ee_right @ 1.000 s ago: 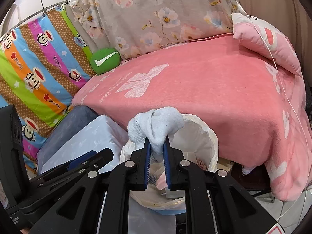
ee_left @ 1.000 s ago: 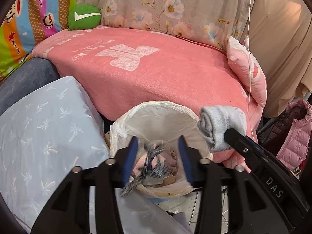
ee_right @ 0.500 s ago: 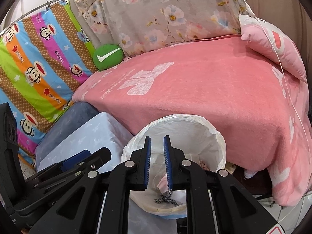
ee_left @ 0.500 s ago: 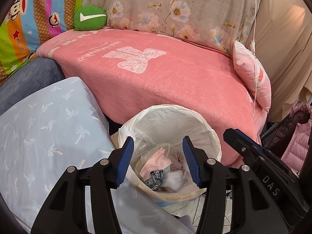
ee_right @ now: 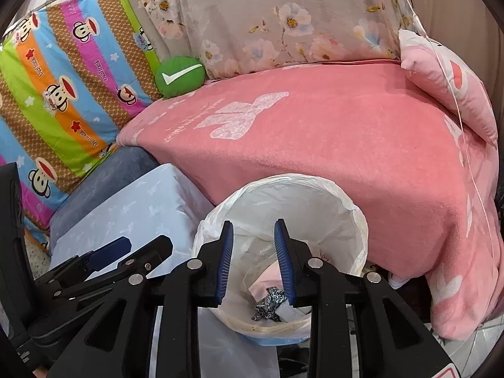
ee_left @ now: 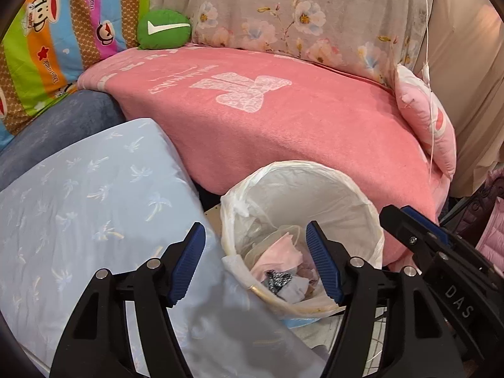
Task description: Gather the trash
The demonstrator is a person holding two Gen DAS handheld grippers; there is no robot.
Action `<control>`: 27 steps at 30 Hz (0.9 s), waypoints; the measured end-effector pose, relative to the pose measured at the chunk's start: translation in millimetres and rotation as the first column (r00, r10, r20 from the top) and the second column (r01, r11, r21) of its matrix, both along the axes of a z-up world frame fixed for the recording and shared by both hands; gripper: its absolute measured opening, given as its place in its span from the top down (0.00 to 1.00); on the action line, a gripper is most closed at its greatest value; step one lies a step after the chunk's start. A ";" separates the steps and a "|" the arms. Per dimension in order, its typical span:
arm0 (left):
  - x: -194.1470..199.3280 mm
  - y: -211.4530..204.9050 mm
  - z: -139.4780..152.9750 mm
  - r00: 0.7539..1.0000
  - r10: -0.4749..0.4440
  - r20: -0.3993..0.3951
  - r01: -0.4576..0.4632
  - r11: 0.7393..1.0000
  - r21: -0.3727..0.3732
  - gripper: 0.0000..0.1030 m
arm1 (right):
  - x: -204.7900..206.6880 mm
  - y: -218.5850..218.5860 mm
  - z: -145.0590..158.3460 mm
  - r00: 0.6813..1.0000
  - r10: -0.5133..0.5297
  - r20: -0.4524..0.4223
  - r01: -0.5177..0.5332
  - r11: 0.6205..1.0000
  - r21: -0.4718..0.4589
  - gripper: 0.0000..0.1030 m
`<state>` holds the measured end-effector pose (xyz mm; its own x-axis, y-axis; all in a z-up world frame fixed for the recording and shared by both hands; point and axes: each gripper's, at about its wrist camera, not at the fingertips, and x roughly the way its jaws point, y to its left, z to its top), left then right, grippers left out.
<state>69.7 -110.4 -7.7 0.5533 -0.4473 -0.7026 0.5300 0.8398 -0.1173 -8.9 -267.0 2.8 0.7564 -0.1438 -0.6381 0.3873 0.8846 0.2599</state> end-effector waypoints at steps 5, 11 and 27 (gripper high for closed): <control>-6.2 8.8 -4.9 0.999 0.034 0.022 -0.034 0.999 0.035 0.31 | -6.1 8.9 -3.3 1.000 -0.002 -0.029 0.000 0.998 -0.056 0.60; -13.9 16.4 -11.1 0.997 0.067 0.043 -0.070 0.995 0.073 0.27 | -12.7 18.0 -12.4 0.997 -0.002 -0.083 -0.008 0.992 -0.123 0.52; -18.5 32.2 -25.6 0.991 0.131 0.035 -0.134 0.985 0.105 0.13 | -19.7 20.8 -32.3 0.992 -0.007 -0.127 -0.007 0.994 -0.108 0.33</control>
